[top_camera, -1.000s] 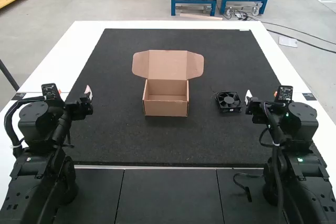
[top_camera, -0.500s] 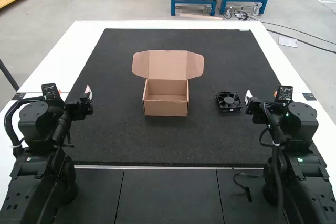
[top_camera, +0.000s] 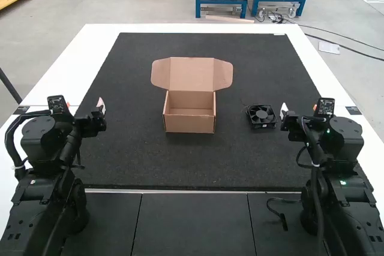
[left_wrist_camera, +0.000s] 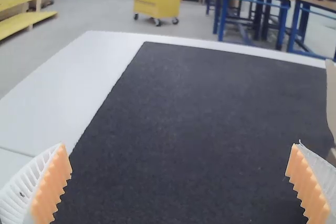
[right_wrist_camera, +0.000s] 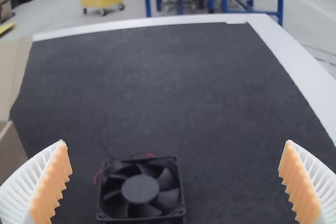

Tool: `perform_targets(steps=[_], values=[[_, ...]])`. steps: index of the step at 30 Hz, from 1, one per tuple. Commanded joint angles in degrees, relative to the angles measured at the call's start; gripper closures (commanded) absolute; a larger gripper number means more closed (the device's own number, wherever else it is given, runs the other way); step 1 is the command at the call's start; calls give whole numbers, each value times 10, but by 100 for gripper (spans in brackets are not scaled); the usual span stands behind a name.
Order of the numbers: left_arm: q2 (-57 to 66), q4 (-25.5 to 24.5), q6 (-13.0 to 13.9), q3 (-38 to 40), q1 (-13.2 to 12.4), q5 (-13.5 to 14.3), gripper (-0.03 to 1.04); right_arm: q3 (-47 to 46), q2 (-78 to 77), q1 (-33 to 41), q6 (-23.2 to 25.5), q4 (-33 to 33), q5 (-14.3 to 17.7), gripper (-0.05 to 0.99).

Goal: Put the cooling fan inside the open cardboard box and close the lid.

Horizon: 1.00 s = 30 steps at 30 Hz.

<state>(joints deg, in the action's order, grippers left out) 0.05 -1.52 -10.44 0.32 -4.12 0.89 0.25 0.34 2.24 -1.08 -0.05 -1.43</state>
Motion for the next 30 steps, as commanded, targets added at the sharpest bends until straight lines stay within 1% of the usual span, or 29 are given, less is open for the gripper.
perform_targets(steps=[1, 25, 27, 29, 30], values=[[-1, 5, -6, -3, -3, 6, 5, -3, -4, 5, 6, 1, 3, 2], [-1, 11, -7, -2, -3, 5, 4, -3, -4, 6, 6, 7, 3, 2], [-1, 22, -12, -2, -3, 7, 4, -3, -4, 5, 6, 8, 4, 2], [-1, 52, -14, -2, -3, 12, 4, -2, -4, 5, 2, 13, 8, 2], [-1, 71, -15, -2, -3, 16, 4, -2, -4, 5, -2, 23, 21, 2]])
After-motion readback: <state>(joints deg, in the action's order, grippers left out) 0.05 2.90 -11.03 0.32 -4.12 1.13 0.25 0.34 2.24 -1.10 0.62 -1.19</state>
